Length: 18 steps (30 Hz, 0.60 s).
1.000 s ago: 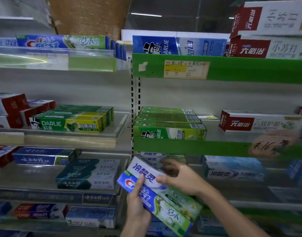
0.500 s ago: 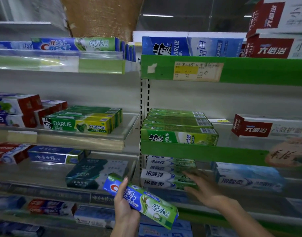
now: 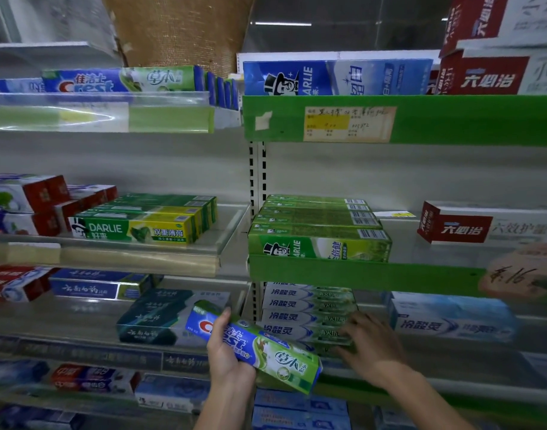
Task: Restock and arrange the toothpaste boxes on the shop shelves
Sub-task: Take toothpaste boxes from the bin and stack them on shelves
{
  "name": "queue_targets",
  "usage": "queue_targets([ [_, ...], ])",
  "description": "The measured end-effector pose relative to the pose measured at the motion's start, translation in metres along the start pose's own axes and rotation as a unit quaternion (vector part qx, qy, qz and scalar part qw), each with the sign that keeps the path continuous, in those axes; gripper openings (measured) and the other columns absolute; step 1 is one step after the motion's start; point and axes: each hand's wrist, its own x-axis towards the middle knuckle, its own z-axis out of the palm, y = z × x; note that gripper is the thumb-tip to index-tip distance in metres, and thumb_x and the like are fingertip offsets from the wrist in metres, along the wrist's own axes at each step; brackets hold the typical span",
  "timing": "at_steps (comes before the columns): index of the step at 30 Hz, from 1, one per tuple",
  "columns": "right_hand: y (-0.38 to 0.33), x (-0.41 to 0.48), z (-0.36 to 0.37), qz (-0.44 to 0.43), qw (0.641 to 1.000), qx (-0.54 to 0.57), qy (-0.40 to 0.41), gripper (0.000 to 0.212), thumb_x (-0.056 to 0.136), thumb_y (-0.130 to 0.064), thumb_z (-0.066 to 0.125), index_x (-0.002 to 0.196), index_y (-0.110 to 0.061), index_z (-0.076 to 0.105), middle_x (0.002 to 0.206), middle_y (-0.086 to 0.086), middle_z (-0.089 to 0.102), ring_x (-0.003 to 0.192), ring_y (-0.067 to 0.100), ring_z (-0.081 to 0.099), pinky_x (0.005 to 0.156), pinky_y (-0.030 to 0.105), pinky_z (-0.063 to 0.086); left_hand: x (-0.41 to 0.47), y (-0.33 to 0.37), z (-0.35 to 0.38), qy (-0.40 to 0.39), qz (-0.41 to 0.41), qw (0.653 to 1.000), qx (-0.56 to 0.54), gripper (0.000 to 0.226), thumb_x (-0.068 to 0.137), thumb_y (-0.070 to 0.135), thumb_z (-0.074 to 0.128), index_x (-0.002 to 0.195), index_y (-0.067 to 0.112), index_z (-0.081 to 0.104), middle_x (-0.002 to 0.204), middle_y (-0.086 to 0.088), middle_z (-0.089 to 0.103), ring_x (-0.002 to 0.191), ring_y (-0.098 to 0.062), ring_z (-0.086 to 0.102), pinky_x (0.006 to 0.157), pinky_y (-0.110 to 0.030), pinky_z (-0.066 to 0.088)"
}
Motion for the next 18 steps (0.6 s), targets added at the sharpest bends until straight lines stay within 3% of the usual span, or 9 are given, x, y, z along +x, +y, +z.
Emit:
queue_targets([
  [3,-0.008,-0.004,-0.015,0.033,0.984,0.165,0.05,0.038,0.085,-0.062,0.047,0.111,-0.037,0.056,0.12,-0.014,0.054,0.11,0.007,0.05,0.099,0.03,0.042,-0.001,0.003,0.003,-0.005,0.004,1.0,-0.005,0.015,0.087,0.021,0.06,0.076,0.02,0.05,0.071,-0.004,0.053,0.067,-0.021,0.051,0.067,-0.039,0.045],
  [6,-0.027,-0.019,-0.041,-0.01,0.915,0.403,-0.005,0.039,0.076,-0.074,0.049,0.103,-0.046,0.049,0.109,-0.017,0.056,0.096,-0.004,0.056,0.08,0.018,0.048,-0.004,0.006,0.007,-0.018,0.012,1.0,-0.017,0.015,0.087,0.019,0.059,0.075,0.019,0.049,0.07,-0.003,0.05,0.065,-0.02,0.05,0.064,-0.038,0.043],
  [9,-0.043,-0.026,-0.052,-0.101,0.913,0.377,-0.115,0.064,0.061,-0.081,0.057,0.118,-0.053,0.045,0.122,-0.02,0.055,0.111,-0.004,0.055,0.094,0.022,0.048,-0.008,0.006,0.013,-0.041,0.02,0.999,-0.025,0.014,0.086,0.02,0.058,0.076,0.018,0.049,0.071,-0.003,0.051,0.065,-0.02,0.05,0.064,-0.037,0.043],
  [11,-0.048,-0.026,-0.056,-0.126,0.925,0.333,-0.13,0.066,0.067,-0.064,0.07,0.126,-0.048,0.045,0.123,-0.019,0.055,0.111,-0.004,0.054,0.098,0.025,0.047,-0.012,0.005,0.018,-0.06,0.015,0.998,-0.019,0.012,0.084,0.023,0.06,0.079,0.017,0.051,0.074,-0.005,0.052,0.068,-0.022,0.052,0.067,-0.038,0.045],
  [14,-0.044,-0.031,-0.071,-0.121,0.922,0.354,-0.102,0.059,0.074,-0.042,0.076,0.127,-0.038,0.05,0.113,-0.018,0.058,0.102,-0.005,0.058,0.09,0.017,0.049,-0.019,0.005,0.027,-0.078,0.022,0.997,-0.02,0.015,0.087,0.031,0.059,0.087,0.017,0.055,0.082,-0.008,0.057,0.076,-0.025,0.055,0.069,-0.042,0.046],
  [18,-0.028,-0.038,-0.081,-0.087,0.89,0.446,-0.033,0.058,0.065,-0.051,0.079,0.118,-0.043,0.057,0.116,-0.008,0.06,0.098,0.008,0.065,0.081,0.029,0.057,-0.022,0.017,0.029,-0.123,0.025,0.99,-0.069,0.043,0.07,0.048,0.066,0.103,0.02,0.061,0.103,-0.012,0.064,0.094,-0.029,0.061,0.079,-0.048,0.049],
])
